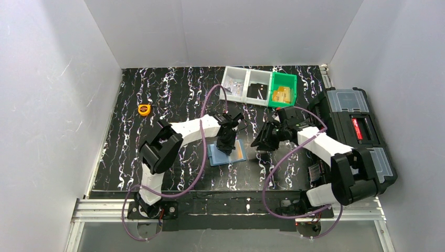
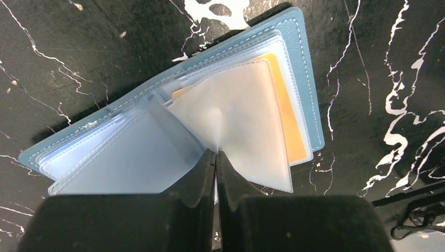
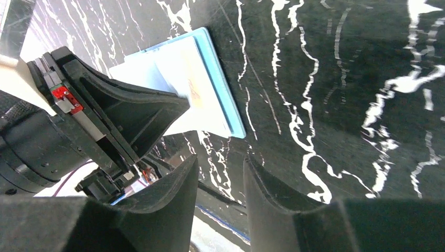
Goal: Take the credit cards out of the card holder
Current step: Remove the credit card from the card holder.
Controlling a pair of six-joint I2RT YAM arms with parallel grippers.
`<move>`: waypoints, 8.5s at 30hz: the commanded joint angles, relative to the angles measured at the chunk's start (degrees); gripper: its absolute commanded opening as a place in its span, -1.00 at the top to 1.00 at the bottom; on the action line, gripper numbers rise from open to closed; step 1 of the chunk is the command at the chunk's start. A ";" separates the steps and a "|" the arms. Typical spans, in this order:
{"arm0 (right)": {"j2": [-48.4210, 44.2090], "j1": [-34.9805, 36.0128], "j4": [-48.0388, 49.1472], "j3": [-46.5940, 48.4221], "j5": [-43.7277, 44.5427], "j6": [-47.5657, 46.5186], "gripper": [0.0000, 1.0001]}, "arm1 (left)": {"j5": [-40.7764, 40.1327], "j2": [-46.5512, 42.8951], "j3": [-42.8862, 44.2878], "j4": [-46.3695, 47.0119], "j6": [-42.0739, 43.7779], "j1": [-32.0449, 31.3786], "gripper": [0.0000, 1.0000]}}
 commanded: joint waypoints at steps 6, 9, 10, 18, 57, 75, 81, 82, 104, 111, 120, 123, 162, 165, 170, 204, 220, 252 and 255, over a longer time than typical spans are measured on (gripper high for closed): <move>5.53 5.44 7.83 0.99 -3.84 3.40 0.12 | 6.96 -2.98 -5.03 1.80 -0.35 1.42 1.00; 7.55 6.60 8.86 1.57 -4.00 3.85 0.12 | 7.40 -3.50 -5.58 2.34 -0.35 1.56 1.00; 8.08 7.07 9.16 1.85 -3.96 4.00 0.12 | 7.58 -3.62 -5.76 2.48 -0.37 1.65 1.00; 13.43 10.09 9.47 5.28 -3.16 4.26 0.12 | 8.68 -4.16 -6.74 3.17 0.20 2.41 1.00; 9.31 13.30 5.51 6.52 0.48 4.25 0.97 | 7.48 -17.55 -10.98 -3.03 1.72 8.45 0.65; 15.87 18.79 9.60 9.94 0.91 7.91 -0.11 | 9.22 -18.10 -9.32 -4.34 2.62 9.22 0.65; 6.54 15.57 0.18 9.77 9.34 5.03 -0.17 | 13.08 -16.43 -5.64 -4.00 1.40 8.72 0.61; 4.72 13.65 -0.82 7.98 10.44 3.80 -0.16 | 13.43 -14.82 -3.90 -4.00 1.01 7.77 0.58; 7.63 8.33 -2.64 5.52 16.09 -4.69 0.26 | 24.42 0.89 0.56 9.77 -10.21 4.32 0.37; 9.87 8.46 -2.17 5.79 15.95 -5.04 0.35 | 24.51 1.29 -4.50 14.21 -11.99 5.55 0.38; 10.82 10.10 -1.20 3.97 15.10 -3.98 0.41 | 23.27 1.07 -7.09 14.32 -11.08 6.45 0.39; 11.08 11.16 -0.81 3.25 14.55 -3.17 0.47 | 23.76 1.60 -7.47 15.14 -11.08 6.58 0.39; 15.39 14.82 -0.68 3.37 14.04 0.63 0.75 | 30.87 -0.86 -15.23 27.62 -15.43 9.64 1.00; 15.68 14.75 -1.30 3.21 14.98 1.03 0.77 | 31.02 -1.53 -15.71 26.94 -15.01 10.37 1.00; 16.26 14.75 -1.60 2.69 15.63 1.67 0.78 | 31.82 -2.57 -16.71 25.94 -13.77 11.65 1.00; 18.01 14.76 -1.98 3.08 16.34 2.68 0.83 | 36.08 -7.15 -20.25 20.87 -8.46 17.75 1.00; 15.75 14.75 -2.37 6.19 15.19 1.83 0.61 | 39.23 -11.77 -22.51 17.39 -5.40 20.83 1.00; 7.90 10.76 22.84 2.49 -6.46 16.66 -0.54 | 53.71 -16.51 -27.10 36.75 -20.92 26.21 1.00; 7.79 9.87 27.89 0.39 -8.26 20.71 -0.53 | 54.46 -16.72 -27.24 39.45 -23.45 26.36 1.00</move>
